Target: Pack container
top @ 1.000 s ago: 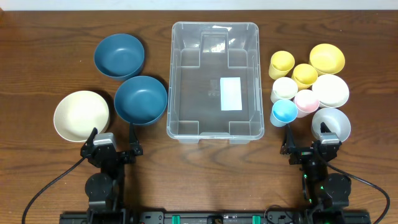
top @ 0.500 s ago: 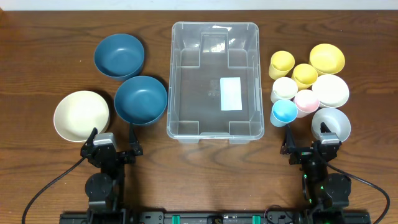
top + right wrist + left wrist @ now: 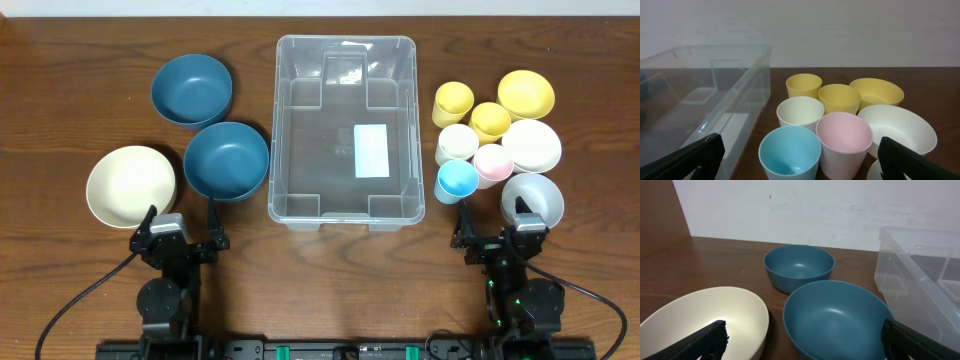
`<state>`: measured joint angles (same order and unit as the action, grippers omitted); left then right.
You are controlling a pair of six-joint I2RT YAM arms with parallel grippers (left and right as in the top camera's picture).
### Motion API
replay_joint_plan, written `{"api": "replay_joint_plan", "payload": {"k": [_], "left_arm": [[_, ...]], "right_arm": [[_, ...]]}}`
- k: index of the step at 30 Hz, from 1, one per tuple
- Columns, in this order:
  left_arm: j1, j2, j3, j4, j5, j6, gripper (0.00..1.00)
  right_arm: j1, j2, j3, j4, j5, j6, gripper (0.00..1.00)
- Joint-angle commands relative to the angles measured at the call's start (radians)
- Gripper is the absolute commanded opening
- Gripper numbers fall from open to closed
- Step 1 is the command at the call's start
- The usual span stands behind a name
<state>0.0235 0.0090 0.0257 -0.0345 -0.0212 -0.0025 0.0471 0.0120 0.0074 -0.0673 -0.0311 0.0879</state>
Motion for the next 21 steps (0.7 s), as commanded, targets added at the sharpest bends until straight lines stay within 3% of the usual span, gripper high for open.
{"api": "replay_joint_plan", "payload": {"k": [1, 21], "left_arm": [[0.002, -0.005, -0.022, -0.036, 0.003, 0.009, 0.98], [0.002, -0.005, -0.022, 0.008, 0.014, 0.003, 0.98]], "right_arm": [[-0.008, -0.006, -0.002, -0.003, -0.011, 0.012, 0.99], [-0.008, -0.006, -0.002, -0.003, -0.011, 0.012, 0.99]]}}
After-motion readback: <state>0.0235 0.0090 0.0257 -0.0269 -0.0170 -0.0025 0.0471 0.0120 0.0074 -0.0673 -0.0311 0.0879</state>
